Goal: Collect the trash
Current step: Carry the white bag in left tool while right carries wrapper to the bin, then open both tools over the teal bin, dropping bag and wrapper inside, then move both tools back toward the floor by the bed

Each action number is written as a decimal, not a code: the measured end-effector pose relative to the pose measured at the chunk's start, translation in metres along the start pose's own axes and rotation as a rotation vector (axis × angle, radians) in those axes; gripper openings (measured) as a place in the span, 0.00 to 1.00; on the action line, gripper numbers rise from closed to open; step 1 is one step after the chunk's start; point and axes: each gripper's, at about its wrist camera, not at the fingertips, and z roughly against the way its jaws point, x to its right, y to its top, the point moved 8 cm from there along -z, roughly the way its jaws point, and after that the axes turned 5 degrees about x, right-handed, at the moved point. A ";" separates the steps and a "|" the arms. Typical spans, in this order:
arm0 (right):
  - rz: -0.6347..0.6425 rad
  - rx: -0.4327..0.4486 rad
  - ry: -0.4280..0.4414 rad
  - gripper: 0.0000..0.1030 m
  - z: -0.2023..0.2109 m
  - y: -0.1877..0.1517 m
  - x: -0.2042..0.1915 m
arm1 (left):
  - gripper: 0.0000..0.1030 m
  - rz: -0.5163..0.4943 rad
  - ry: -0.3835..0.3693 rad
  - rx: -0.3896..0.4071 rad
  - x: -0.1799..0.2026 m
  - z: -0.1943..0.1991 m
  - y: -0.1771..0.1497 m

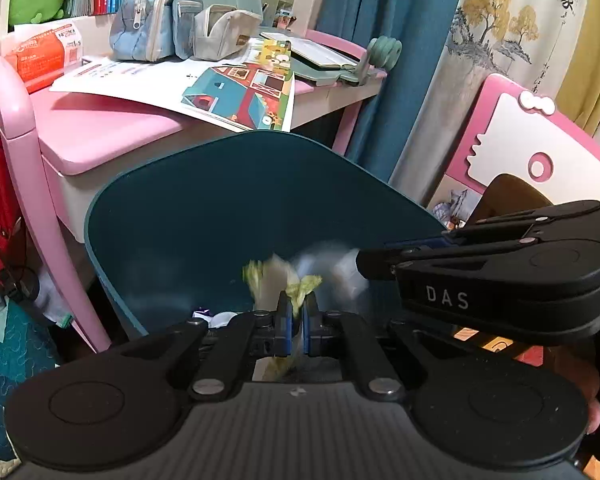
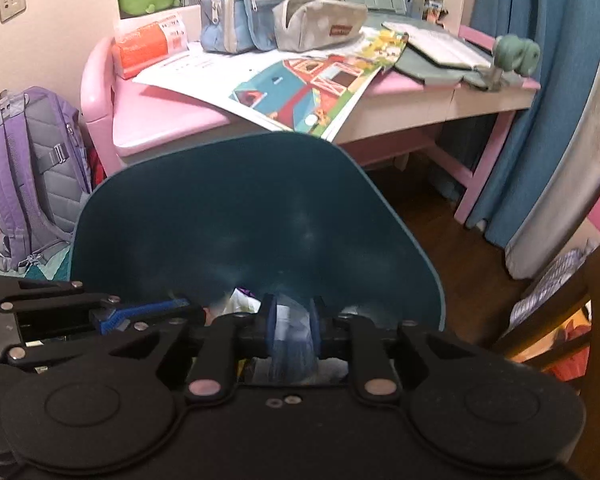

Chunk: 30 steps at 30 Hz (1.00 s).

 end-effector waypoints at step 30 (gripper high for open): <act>0.136 0.157 0.289 0.47 0.122 -0.025 -0.119 | 0.69 -0.014 0.112 0.175 -0.055 0.177 -0.029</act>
